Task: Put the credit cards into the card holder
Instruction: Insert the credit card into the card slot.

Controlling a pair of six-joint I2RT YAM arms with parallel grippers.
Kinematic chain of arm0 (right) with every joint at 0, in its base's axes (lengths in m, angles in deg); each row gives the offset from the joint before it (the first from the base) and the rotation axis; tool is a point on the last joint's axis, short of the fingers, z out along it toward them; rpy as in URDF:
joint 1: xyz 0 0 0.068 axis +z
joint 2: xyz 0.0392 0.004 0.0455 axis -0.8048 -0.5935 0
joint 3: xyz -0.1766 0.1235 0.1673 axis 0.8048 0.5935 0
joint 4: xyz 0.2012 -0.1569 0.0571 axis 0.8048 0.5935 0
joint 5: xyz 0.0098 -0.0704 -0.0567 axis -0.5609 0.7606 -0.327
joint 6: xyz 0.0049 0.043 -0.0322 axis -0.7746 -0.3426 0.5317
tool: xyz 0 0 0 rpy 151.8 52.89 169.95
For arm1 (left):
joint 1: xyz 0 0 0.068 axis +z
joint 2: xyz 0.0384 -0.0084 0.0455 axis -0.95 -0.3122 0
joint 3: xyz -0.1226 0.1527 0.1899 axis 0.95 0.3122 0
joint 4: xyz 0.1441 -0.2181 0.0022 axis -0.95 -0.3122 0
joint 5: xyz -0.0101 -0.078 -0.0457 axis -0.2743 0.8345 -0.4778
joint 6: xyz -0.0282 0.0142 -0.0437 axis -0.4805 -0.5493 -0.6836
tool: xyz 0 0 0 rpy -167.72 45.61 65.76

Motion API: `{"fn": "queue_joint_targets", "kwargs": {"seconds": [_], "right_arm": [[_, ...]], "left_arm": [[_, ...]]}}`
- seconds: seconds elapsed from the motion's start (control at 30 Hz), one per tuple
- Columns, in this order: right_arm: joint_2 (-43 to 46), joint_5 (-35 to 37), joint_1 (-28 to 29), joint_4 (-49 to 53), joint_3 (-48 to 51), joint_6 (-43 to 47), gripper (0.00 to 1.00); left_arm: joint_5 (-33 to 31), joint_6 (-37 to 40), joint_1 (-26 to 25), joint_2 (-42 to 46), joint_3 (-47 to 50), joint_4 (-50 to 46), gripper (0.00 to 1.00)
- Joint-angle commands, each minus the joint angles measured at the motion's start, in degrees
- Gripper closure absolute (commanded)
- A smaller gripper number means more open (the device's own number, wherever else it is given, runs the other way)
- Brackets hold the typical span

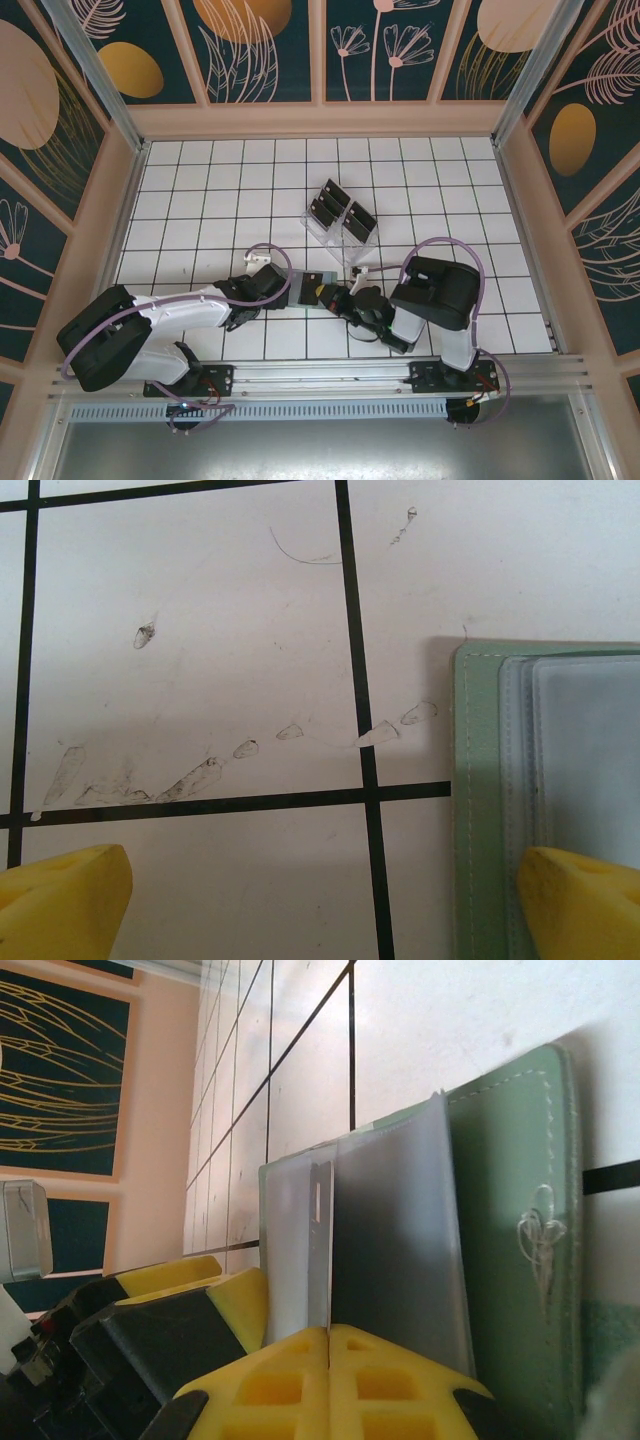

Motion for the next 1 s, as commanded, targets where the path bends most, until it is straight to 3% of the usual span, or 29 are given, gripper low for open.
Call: {"fn": "queue_joint_targets", "kwargs": {"seconds": [0.0, 0.97], "right_arm": [[-1.58, 0.52, 0.31, 0.26, -0.74, -0.40, 1.00], [-3.55, -6.98, -1.86, 5.59, -4.34, -0.52, 1.00]], "left_arm": [[1.01, 0.10, -0.44, 0.13, 1.31, -1.56, 0.02], [1.12, 0.07, -0.40, 0.57, 1.30, -1.64, 0.02]]}}
